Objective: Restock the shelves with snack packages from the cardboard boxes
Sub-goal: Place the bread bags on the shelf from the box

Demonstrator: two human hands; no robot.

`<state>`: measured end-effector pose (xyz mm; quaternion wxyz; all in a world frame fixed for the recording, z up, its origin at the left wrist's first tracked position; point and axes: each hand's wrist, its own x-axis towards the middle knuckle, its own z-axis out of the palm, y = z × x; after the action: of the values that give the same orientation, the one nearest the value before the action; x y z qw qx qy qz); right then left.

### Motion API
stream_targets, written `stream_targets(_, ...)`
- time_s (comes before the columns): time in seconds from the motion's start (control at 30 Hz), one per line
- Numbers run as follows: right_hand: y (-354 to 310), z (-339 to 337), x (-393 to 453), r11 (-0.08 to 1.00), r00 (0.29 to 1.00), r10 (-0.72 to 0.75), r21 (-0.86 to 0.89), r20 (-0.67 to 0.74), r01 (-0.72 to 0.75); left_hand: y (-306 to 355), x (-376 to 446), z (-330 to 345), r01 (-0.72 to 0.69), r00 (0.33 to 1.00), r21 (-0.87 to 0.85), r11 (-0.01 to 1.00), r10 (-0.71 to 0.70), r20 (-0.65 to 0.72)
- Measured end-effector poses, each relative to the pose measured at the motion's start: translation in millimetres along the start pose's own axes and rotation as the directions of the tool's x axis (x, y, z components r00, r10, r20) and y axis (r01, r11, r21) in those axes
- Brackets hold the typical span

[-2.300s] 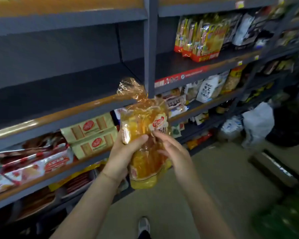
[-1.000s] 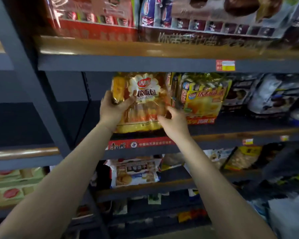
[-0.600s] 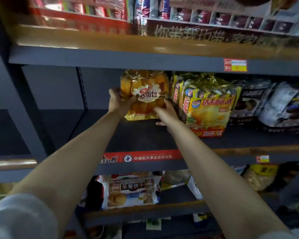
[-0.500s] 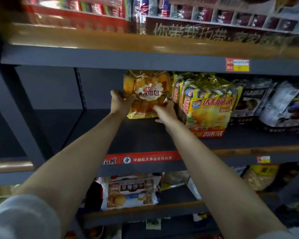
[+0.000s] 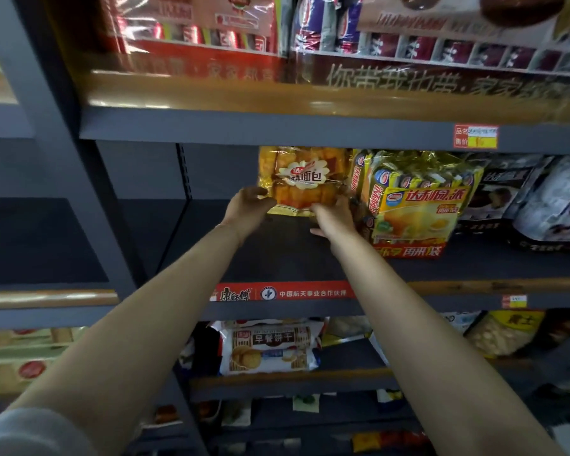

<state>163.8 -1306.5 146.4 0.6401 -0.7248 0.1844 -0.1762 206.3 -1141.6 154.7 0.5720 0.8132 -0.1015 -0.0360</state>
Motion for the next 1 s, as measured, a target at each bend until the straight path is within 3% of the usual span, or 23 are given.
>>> stream_targets(0.13,-12.3,5.6,-44.0,0.991,0.985,-0.132,0.012,-0.11,0.134,10.7,-54.1,-19.4,-0.086,0.996,-0.059,0.995,0.085,-0.017)
stream_targets(0.27,-20.2,11.7,-107.9,0.968,0.985,-0.172,0.19,0.028,0.164,8.2,-110.1,-42.9,-0.119,0.993,-0.093,0.988,0.119,-0.014)
stream_targets(0.37,-12.7,25.6,-158.0,0.963,0.968,-0.224,0.178,0.112,0.202,-16.7,-157.3,-73.0,-0.119,0.993,-0.116,0.986,0.12,-0.001)
stream_targets(0.53,16.4,94.8,-240.8,0.988,0.935,-0.156,0.05,0.317,0.148,-117.8,-221.8,-143.3,0.061,0.987,-0.149,0.987,-0.082,-0.141)
stream_targets(0.7,56.3,234.5,-320.3,0.984,0.868,-0.035,-0.137,0.495,0.117,-211.6,-293.4,-269.4,0.208,0.922,-0.229,0.951,-0.269,-0.278)
stream_targets(0.83,72.4,387.7,-411.9,0.977,0.764,0.06,-0.196,0.642,0.088,-281.1,-369.5,-413.0,0.266,0.818,-0.315,0.911,-0.386,-0.426)
stream_targets(1.0,73.8,540.7,-535.5,0.961,0.5,0.144,-0.241,0.854,0.135,-355.5,-471.4,-562.9,0.329,0.597,-0.445,0.833,-0.549,-0.585)
